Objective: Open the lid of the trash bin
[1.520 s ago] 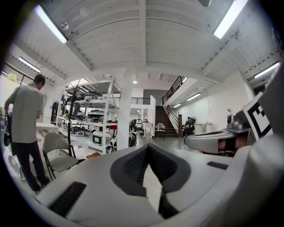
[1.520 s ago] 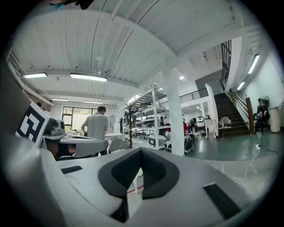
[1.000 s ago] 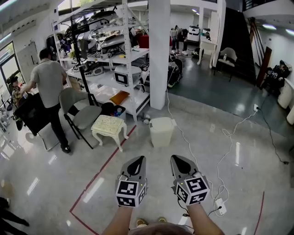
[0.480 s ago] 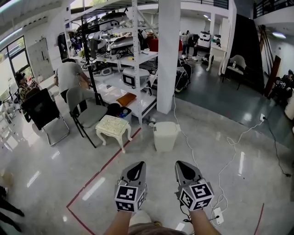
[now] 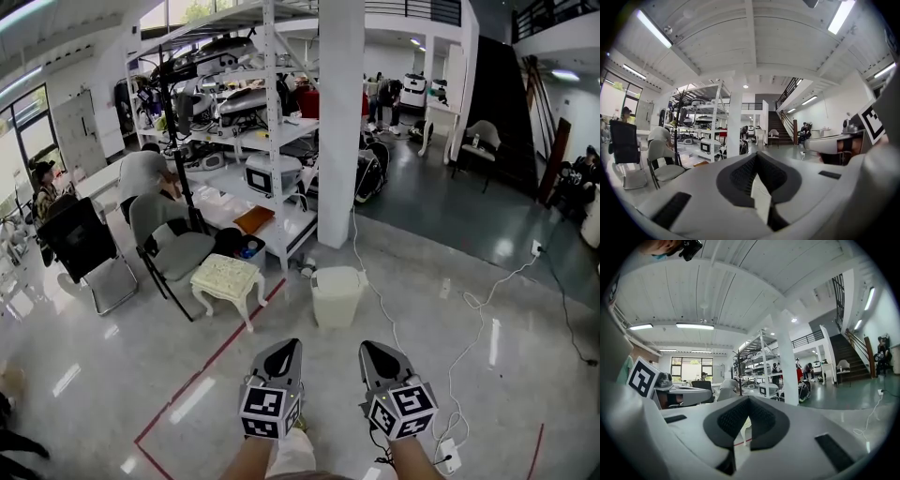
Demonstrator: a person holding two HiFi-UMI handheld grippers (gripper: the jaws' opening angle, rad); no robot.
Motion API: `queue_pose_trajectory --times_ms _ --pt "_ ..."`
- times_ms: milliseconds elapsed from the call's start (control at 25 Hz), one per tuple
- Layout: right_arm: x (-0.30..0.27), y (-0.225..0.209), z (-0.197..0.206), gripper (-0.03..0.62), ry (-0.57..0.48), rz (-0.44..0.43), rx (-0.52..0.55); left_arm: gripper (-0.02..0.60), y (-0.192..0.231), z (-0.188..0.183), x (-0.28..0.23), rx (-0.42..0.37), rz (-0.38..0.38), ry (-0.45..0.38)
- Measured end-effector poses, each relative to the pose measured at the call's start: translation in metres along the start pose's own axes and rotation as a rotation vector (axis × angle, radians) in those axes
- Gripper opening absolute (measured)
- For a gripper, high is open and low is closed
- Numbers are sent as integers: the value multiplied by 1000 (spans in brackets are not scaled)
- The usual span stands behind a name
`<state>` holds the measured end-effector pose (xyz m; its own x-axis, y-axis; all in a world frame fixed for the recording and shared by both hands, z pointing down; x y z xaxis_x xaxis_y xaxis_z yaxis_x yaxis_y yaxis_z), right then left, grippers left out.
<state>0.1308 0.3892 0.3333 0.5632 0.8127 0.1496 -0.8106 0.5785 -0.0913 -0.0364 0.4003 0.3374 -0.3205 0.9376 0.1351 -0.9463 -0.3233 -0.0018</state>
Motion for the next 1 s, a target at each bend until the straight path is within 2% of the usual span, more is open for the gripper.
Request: queue_pose_trajectory --times_ms 480,1000 --pt "-77 -25 22 20 14 1 -15 3 49 17 -76 7 20 17" --pt "-170 -53 32 20 5 47 -13 3 110 31 -162 15 71 27"
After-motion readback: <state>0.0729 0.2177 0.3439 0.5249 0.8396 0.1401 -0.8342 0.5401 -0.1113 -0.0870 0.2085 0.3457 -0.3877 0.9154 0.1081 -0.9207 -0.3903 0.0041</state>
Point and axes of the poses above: the fingertips, and each gripper's own axes: x backward along the fingers, y to its left, z out of its underside, the point moved 4 cm from there along x, backward along the fingers, and after that the axes turned 14 degrees about -y, right-handed, at the moved point
